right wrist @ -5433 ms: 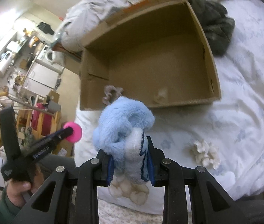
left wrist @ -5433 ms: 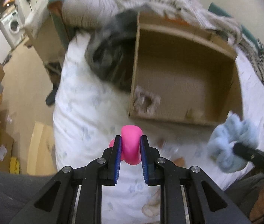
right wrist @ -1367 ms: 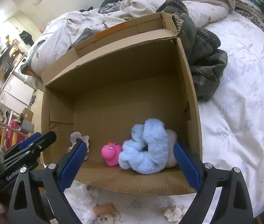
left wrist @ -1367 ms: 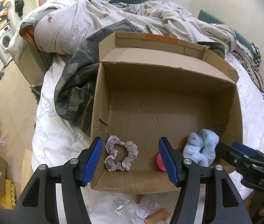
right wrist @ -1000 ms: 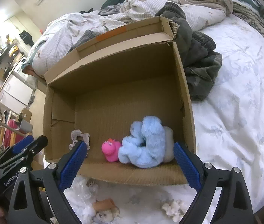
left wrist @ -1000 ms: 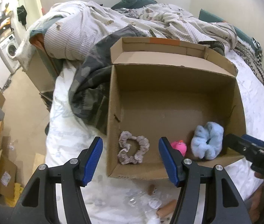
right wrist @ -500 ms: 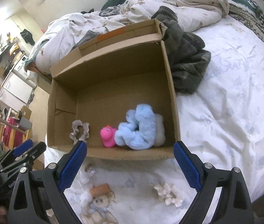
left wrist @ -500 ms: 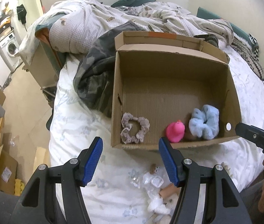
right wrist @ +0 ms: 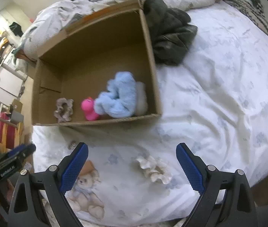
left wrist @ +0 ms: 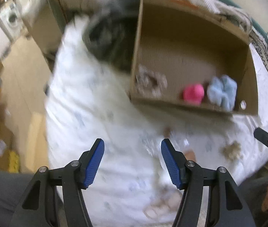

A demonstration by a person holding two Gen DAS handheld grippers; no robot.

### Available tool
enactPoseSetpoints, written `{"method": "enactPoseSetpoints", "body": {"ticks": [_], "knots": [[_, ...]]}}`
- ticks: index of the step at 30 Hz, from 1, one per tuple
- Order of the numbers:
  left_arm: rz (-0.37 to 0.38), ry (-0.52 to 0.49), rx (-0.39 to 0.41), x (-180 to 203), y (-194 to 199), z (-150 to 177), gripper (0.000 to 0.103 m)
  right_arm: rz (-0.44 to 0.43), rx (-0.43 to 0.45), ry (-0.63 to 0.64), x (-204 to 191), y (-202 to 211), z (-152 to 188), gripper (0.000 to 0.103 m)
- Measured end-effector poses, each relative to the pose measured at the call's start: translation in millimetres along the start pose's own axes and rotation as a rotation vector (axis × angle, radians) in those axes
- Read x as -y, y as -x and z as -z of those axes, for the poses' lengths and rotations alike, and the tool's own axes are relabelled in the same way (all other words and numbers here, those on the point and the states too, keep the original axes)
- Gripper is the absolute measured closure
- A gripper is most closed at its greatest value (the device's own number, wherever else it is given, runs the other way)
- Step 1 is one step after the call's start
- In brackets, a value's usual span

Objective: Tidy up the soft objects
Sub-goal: 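Open both grippers to release the toys and withdraw from the box, then grasp the white tissue with the left gripper while the right gripper grasps the cream flower scrunchie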

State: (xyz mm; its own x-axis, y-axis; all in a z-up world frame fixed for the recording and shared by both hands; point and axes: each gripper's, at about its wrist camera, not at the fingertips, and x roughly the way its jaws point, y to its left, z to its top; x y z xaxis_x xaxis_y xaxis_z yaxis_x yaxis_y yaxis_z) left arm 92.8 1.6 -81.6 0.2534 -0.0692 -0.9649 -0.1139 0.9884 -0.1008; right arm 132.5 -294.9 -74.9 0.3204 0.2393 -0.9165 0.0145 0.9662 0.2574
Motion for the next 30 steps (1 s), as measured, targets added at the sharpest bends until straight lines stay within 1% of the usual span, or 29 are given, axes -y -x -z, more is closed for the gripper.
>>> {"method": "enactPoseSetpoints", "body": {"ticks": [2, 4, 7, 8, 10, 13, 14, 15, 16, 17, 20, 23, 26, 29, 30], "knots": [[0.068, 0.025, -0.077, 2, -13, 8, 0.044, 0.011, -0.016, -0.019, 4, -3, 1, 0.003], [0.106, 0.029, -0.139, 8, -25, 15, 0.044, 0.012, -0.028, -0.036, 7, -5, 0, 0.003], [0.107, 0.000, -0.212, 21, -39, 25, 0.044, 0.019, -0.040, -0.041, 8, -8, 0, 0.003], [0.114, -0.020, -0.247, 27, -46, 29, 0.044, 0.022, -0.043, -0.037, 7, -9, 0, 0.003], [0.118, -0.034, -0.266, 34, -52, 32, 0.044, 0.029, -0.048, -0.027, 6, -11, 1, 0.003], [0.091, -0.057, -0.255, 44, -61, 31, 0.044, 0.036, -0.058, -0.023, 6, -14, 2, 0.003], [0.089, -0.067, -0.269, 47, -69, 30, 0.046, 0.037, -0.061, -0.023, 6, -15, 2, 0.003], [0.090, -0.070, -0.288, 48, -75, 31, 0.056, 0.037, -0.063, -0.023, 6, -16, 1, 0.003], [0.090, -0.067, -0.326, 48, -82, 32, 0.073, 0.038, -0.065, -0.021, 6, -17, 1, 0.003], [0.079, -0.062, -0.344, 47, -86, 34, 0.076, 0.040, -0.066, -0.018, 5, -18, 1, 0.003], [0.097, -0.065, -0.344, 47, -82, 35, 0.077, 0.048, -0.068, -0.012, 5, -19, 1, 0.003], [0.130, -0.075, -0.366, 43, -75, 38, 0.078, 0.049, -0.073, -0.021, 7, -21, 1, 0.003], [0.132, -0.097, -0.322, 36, -54, 39, 0.078, 0.039, -0.077, -0.035, 9, -22, 0, 0.003], [0.167, -0.095, -0.257, 35, -34, 38, 0.078, -0.009, -0.085, -0.077, 16, -21, -1, 0.003], [0.189, -0.087, -0.220, 33, -24, 35, 0.078, -0.033, -0.093, -0.105, 21, -22, -1, 0.003]]}}
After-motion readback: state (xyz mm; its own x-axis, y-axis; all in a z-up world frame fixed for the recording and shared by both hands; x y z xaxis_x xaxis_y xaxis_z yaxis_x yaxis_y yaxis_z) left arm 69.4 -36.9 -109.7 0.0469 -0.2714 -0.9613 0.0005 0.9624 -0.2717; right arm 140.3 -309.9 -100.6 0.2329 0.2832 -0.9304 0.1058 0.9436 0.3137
